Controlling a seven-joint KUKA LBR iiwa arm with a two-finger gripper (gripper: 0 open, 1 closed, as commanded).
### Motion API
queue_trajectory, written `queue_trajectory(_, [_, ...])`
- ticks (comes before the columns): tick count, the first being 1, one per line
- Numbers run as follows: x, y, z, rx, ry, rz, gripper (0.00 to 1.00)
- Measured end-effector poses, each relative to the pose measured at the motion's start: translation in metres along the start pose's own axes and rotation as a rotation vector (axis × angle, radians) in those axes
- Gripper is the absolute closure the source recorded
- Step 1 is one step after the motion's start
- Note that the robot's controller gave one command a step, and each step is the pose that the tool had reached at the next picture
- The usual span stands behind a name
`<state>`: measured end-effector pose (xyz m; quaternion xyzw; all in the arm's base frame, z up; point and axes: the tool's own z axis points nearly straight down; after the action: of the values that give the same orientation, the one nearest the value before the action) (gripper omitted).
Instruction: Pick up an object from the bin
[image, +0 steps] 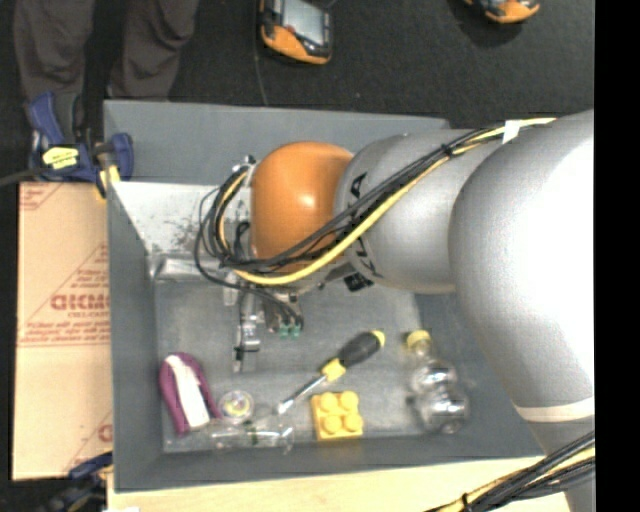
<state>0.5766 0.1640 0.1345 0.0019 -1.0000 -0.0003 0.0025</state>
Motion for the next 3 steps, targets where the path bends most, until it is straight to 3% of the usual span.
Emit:
queue_trajectory(1, [-0.002,0.000,-0.004,-0.001,-0.007,0.005,0.00])
queue_trajectory(2, [0.026,-0.074,0.030,0.000,-0.008,-0.120,0.00])
queue_trajectory(3, [0.032,-0.089,0.018,0.000,-0.014,-0.438,0.00])
